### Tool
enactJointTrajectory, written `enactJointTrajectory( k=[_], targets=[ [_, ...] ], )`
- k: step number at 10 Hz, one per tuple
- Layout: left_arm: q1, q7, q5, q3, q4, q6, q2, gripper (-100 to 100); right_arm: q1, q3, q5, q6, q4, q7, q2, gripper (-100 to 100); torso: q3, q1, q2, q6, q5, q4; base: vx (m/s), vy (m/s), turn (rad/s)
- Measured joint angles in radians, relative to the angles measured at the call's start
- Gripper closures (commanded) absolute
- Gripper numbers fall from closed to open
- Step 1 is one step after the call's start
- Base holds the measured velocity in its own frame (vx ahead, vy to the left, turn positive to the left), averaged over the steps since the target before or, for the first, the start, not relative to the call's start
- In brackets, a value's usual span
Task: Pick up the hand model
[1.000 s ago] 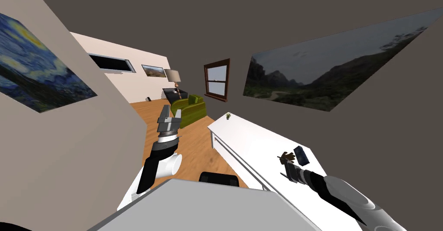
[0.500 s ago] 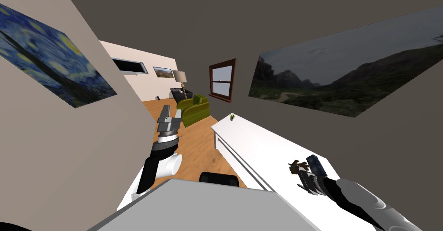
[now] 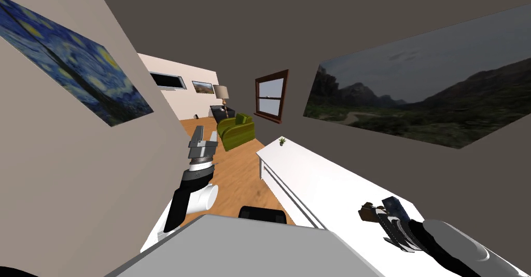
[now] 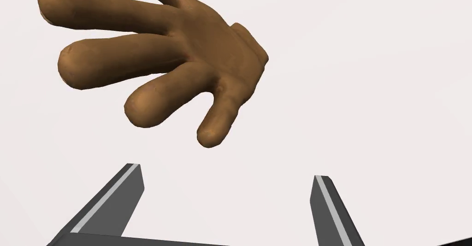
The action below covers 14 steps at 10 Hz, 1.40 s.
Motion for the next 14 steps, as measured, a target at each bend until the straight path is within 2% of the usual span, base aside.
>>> enactJointTrajectory(
  k=[3,4,6,7,8,9,10,12,14],
  targets=[
    [0.000,0.000,0.000,0.000,0.000,0.000,0.000,0,-0.049,0.002,0.033,-0.012,0.093,0.056,-0.015,-100,0.000,-0.001,0.000,0.000,-0.001,0.000,0.022,0.015,0.077],
    [0.000,0.000,0.000,0.000,0.000,0.000,0.000,0,-0.073,-0.001,0.049,-0.021,0.151,0.095,-0.031,-100,0.000,-0.001,0.000,0.000,0.000,0.000,0.031,0.011,0.044],
    [0.000,0.000,0.000,0.000,0.000,0.000,0.000,0,-0.051,-0.001,0.082,-0.019,0.130,0.084,-0.050,-100,0.000,-0.001,0.000,0.000,-0.001,0.000,0.029,0.011,0.080],
    [0.000,0.000,0.000,0.000,0.000,0.000,0.000,0,-0.049,-0.003,0.098,-0.020,0.136,0.087,-0.065,-100,0.000,-0.001,0.000,0.000,0.000,0.000,0.042,0.012,0.092],
    [0.000,0.000,0.000,0.000,0.000,0.000,0.000,0,-0.073,0.001,0.120,-0.025,0.172,0.103,-0.080,-100,-0.001,-0.001,-0.001,0.000,0.000,0.000,0.020,0.002,0.020],
    [0.000,0.000,0.000,0.000,0.000,0.000,0.000,0,-0.076,0.002,0.123,-0.027,0.176,0.107,-0.081,0,0.000,-0.002,0.000,0.001,-0.001,0.000,0.000,0.000,0.000],
    [0.000,0.000,0.000,0.000,0.000,0.000,0.000,0,-0.076,0.002,0.123,-0.026,0.176,0.107,-0.081,-100,0.001,-0.002,0.001,0.001,-0.001,0.000,0.023,-0.264,0.336],
    [0.000,0.000,0.000,0.000,0.000,0.000,0.000,0,-0.089,0.026,0.063,-0.058,0.206,0.056,-0.078,-100,0.001,-0.022,0.002,-0.005,-0.006,0.001,-0.119,-0.256,0.484],
    [0.000,0.000,0.000,0.000,0.000,0.000,0.000,0,-0.098,0.030,0.004,-0.062,0.211,0.004,-0.080,-100,0.004,-0.017,0.006,-0.006,-0.006,0.003,-0.131,-0.148,0.424]
  ],
)
